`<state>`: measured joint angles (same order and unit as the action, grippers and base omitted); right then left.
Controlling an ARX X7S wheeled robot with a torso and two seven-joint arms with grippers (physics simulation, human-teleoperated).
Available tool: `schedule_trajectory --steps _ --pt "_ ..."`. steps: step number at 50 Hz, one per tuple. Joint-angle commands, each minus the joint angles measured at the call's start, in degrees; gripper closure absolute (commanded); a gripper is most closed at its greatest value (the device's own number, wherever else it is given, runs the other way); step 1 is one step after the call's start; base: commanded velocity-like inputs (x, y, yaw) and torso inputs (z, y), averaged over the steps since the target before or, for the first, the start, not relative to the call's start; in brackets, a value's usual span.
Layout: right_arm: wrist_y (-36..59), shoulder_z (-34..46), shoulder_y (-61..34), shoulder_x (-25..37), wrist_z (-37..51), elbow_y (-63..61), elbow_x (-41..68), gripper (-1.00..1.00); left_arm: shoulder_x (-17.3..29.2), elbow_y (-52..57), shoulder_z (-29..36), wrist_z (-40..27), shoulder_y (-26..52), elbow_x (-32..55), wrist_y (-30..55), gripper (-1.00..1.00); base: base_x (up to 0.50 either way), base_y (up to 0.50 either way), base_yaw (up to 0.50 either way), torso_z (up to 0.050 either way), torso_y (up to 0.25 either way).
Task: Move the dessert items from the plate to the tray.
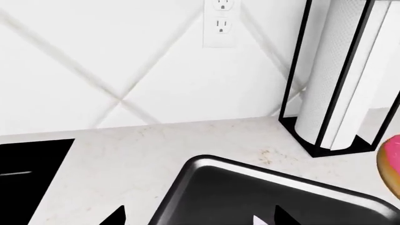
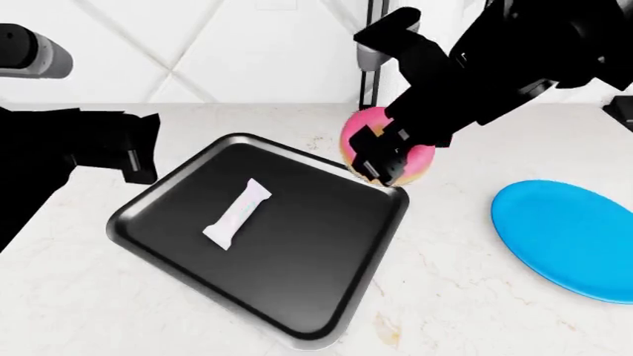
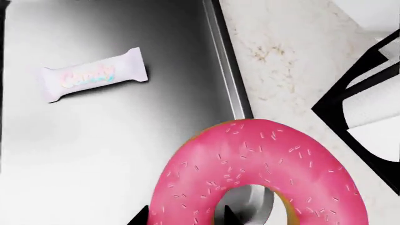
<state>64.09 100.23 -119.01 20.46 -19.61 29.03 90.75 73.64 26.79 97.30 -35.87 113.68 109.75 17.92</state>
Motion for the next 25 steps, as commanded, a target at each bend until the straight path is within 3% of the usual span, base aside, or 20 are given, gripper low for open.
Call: schedule_trajectory --steps 1,25 --pt "-1.6 -1.6 1.4 -1.8 -0.2 -2.2 0.6 1.00 0.6 0.2 -0.2 0.0 -0.7 -0.2 -0.4 -1.00 0.00 0.00 0.00 0.000 0.000" --pt "-3.4 -2.3 4.5 -5.8 -0.9 -3.6 0.3 1.00 -0.3 -0.6 -0.8 0.0 -2.1 -0.2 -1.4 -1.00 0.00 0.00 0.00 0.000 0.000"
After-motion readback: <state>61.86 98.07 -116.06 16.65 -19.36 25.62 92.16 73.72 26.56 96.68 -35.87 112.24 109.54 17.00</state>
